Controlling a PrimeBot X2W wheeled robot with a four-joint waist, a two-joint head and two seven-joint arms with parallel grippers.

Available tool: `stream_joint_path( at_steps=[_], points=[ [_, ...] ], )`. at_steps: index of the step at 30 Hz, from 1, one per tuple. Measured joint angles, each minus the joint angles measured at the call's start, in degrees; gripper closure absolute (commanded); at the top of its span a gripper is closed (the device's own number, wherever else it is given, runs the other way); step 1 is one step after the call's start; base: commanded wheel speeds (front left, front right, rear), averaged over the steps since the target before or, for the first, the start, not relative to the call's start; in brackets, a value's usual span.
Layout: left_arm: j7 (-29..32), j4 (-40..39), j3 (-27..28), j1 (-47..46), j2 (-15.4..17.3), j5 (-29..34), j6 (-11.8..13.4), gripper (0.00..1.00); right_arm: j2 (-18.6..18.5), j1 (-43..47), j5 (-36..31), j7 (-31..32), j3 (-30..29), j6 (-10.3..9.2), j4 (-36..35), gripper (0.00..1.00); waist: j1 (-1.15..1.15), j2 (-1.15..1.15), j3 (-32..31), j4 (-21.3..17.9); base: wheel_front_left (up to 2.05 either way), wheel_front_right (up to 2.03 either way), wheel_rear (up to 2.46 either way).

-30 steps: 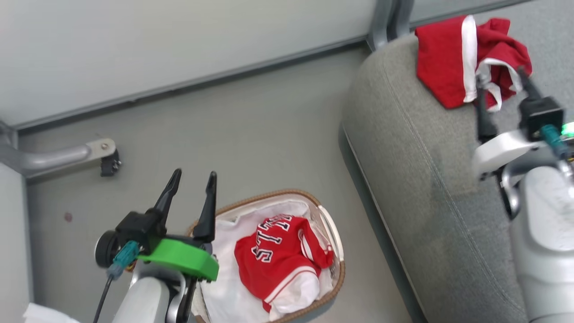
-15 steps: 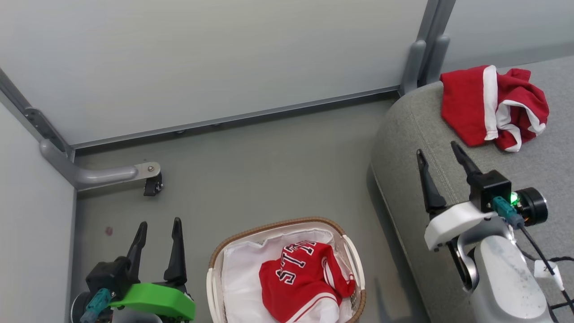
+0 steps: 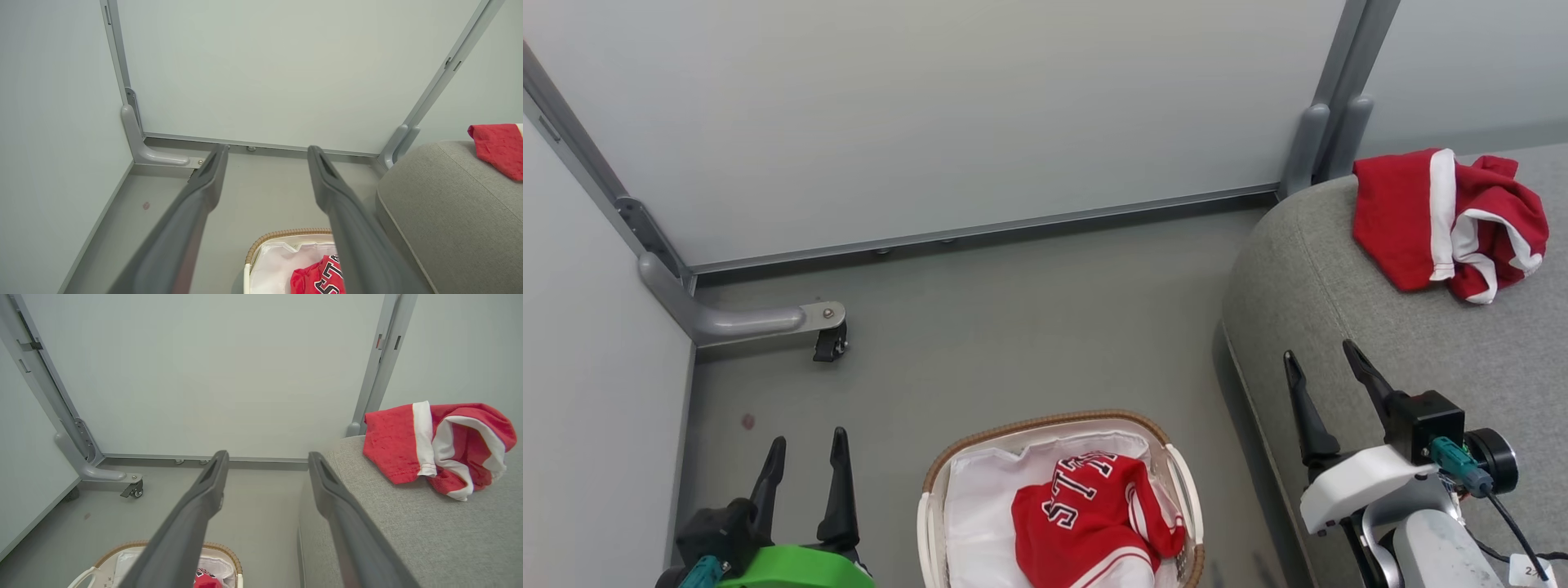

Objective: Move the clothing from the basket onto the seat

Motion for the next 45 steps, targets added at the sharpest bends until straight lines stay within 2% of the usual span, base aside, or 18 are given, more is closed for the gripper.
stream_joint_path(
  at_steps=[35,45],
  points=[
    [0.0,2.1,-1.7,0.0,-0.1,-0.7,0.0,0.0,0.0,1.5,0.3,0.0,0.8,0.0,-0.3,0.0,0.0,0.0,-0.2,-0.6,0.0,0.0,0.0],
    [0.0,8.4,-8.0,-10.2,1.0,0.0,0.0,0.0,0.0,-2.1,-0.5,0.0,-1.2,0.0,-2.1,0.0,0.0,0.0,5.5,-1.8,0.0,0.0,0.0]
  ],
)
